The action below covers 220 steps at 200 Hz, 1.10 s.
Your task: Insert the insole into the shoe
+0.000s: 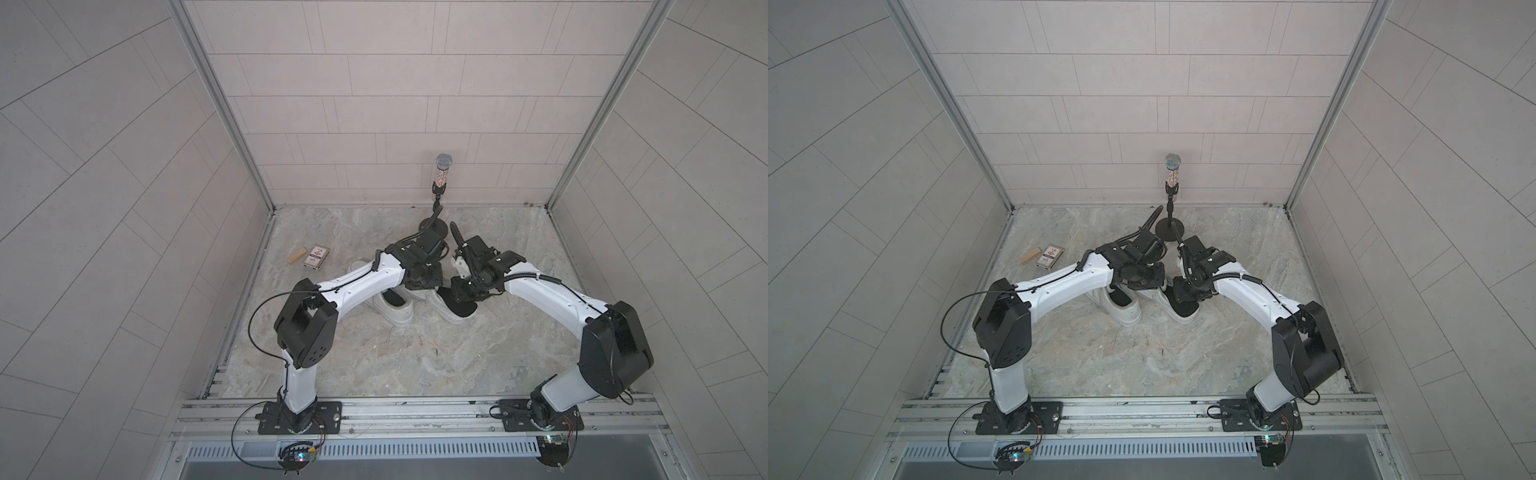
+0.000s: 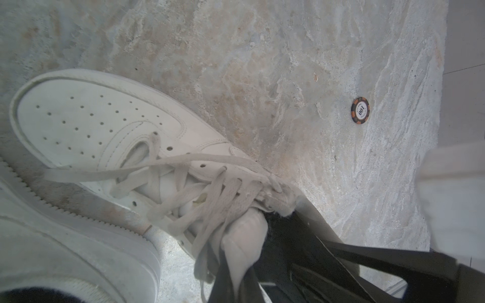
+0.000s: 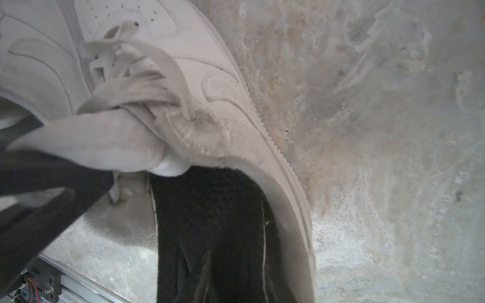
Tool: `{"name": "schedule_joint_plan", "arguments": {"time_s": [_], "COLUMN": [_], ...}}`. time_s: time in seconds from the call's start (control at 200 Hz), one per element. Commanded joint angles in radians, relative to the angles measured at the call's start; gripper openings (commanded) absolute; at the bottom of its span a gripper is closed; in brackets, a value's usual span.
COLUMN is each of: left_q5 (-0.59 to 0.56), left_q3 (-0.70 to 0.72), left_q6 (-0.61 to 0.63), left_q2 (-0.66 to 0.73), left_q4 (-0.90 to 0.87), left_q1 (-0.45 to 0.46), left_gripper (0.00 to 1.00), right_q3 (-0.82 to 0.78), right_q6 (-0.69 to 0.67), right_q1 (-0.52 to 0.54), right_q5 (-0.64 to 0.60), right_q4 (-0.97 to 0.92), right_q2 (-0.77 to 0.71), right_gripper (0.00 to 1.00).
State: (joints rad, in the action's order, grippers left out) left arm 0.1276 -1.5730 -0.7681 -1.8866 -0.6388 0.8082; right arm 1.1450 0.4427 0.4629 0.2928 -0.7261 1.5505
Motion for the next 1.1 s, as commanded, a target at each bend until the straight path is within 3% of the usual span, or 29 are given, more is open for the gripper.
{"name": "schedule_joint_plan", "arguments": {"time_s": [0.0,0.205,0.565,0.836,1.096], "left_q5": [-0.007,-0.037,-0.023,-0.036,-0.016], "left_q3": [0.016,0.025,0.025,0.028,0.033], "left_q6": [-0.014,-0.01,-0.015,-0.024,-0.028], "left_q2": [0.058,0.07,0.069,0.078,0.072], "left_q4": [0.033,0.032,0.05,0.057,0.083], "left_q1": [0.016,0.017,0.017,0.014,0.013], "left_gripper": [0.0,0.0,0.0,0.0,0.0], "right_q3": [-0.029,-0.082,-0.196,-0.327,-0.341], "right_q6": [0.029,-0.031,-0.291,-0.311,-0.398], "right_q1": [0.016,0.037,0.108,0.113,0.131], "right_q5": [-0.021,0.006,-0.057,-0.035,-0.012], "right_q4": [-0.026,0.059,0.209,0.347,0.324], "right_q2": [0.034,-0.047,-0.144,-0.257,-0.308], "right_gripper": [0.21,0.08,0.06,0.04,0.05]}}
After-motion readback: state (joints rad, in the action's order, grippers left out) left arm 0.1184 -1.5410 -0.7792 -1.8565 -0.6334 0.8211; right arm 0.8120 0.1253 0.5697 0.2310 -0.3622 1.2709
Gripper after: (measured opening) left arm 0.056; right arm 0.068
